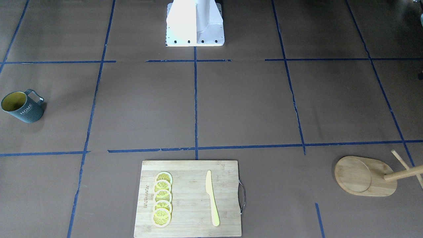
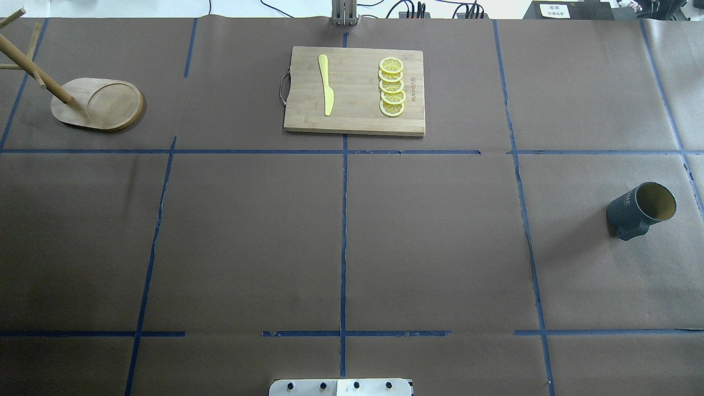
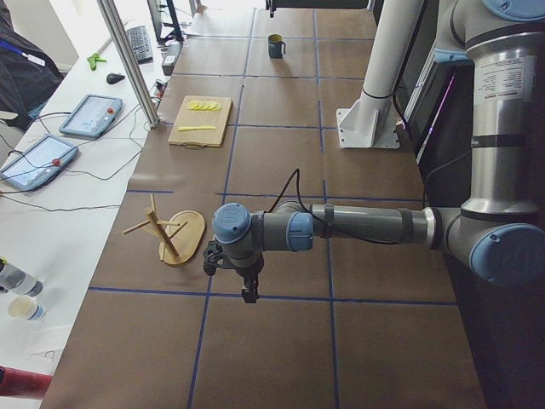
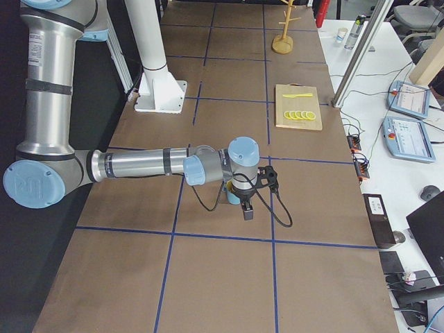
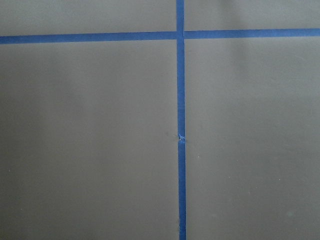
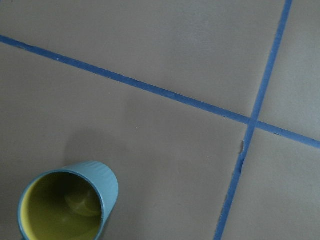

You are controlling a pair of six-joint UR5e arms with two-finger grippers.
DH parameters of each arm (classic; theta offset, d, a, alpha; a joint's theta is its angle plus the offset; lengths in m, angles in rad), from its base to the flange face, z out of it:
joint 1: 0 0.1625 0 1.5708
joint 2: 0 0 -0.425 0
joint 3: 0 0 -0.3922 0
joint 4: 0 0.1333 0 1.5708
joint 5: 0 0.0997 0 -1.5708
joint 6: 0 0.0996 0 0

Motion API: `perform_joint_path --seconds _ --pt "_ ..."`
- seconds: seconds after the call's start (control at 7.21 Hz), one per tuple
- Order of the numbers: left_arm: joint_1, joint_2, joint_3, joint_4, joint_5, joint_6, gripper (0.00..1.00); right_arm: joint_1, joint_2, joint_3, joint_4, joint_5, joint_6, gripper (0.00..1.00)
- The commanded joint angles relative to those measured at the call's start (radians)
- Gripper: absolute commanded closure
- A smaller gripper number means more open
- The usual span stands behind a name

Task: Hang cup on storage rack
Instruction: 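Move the right gripper toward the teal mug lying near it, then grasp the teal mug with the right gripper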

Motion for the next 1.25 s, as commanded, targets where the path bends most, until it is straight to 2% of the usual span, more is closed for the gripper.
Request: perform_joint_path --seconds 0.0,0.69,0.83,0.97,1.11 --pt "0.000 0.001 -0.002 0.000 0.000 0.000 0.00 -0.099 0.038 -0.005 0.018 -0.004 0.000 0.00" --pt "0.000 0.004 -0.002 0.000 0.000 0.000 0.00 -0.171 0.048 -0.100 0.018 -0.004 0.001 0.01" --pt "0.000 0.004 -0.002 0.000 0.000 0.000 0.00 -0.191 0.051 -0.106 0.018 -0.006 0.001 0.06" --pt "0.000 0.004 -0.002 0.000 0.000 0.000 0.00 -0.203 0.052 -0.118 0.018 -0.006 0.000 0.20" --pt "0.000 0.004 -0.002 0.000 0.000 0.000 0.00 -0.205 0.052 -0.118 0.018 -0.006 0.000 0.48"
